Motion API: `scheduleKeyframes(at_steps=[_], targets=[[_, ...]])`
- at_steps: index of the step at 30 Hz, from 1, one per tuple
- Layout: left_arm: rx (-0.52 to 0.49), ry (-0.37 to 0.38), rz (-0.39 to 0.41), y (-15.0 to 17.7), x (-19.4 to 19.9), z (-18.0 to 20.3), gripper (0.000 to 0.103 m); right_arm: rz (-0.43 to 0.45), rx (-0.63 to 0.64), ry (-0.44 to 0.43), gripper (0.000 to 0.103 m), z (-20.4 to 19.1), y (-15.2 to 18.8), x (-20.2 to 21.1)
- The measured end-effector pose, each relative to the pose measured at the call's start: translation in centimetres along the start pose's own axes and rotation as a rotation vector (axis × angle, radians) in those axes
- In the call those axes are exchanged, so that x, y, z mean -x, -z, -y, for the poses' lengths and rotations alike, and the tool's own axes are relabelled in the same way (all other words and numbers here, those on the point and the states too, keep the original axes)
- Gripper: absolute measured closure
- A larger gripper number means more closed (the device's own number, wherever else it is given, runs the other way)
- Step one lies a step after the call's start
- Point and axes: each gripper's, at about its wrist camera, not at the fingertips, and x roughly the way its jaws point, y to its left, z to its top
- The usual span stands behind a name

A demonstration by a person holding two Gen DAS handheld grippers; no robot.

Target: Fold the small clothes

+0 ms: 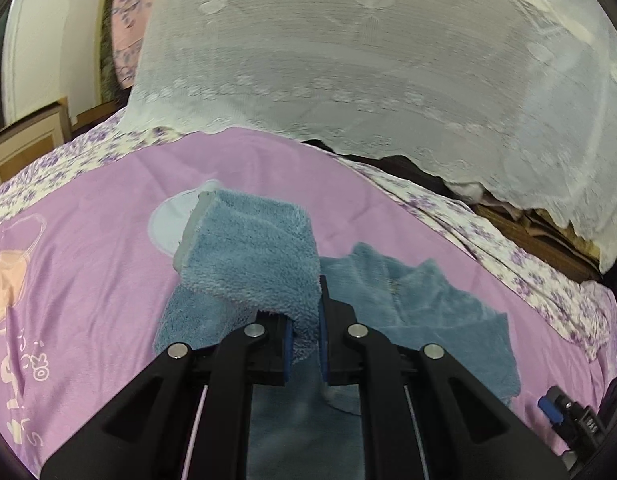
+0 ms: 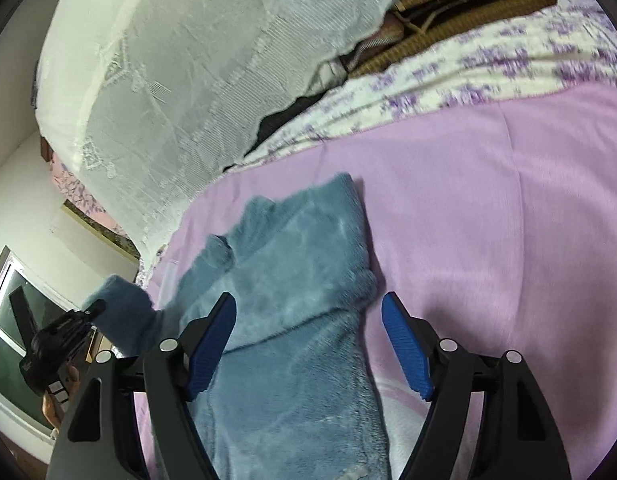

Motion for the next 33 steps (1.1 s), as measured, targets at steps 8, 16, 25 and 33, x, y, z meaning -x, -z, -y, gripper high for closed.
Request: scheduleKeyframes(at_steps=[8,16,25,33], targets=[[-0.028,0.031,-0.018,0.2,-1.0,4.7,0.094,-0.001,-0.035,-0.031,0.026,0.3,-0.5,0.7],[-0.063,0.06,-0.037,1.6,-3.1,10.1,0.094,0.001,-0.096,-0.043,0.026,1.5,-0.9,0.8],[-0.089,0.11,-0.091,4.0,-5.4,14.3,0.094,0.006,-0.13,-0.037,0.025,2.5,-1.1,0.6],[-0.133,0.116,-0.146,6.0,-7.7,17.6,0.09,0.003,-0.146,-0.03,0.025,3.1,-1.2,0.3]])
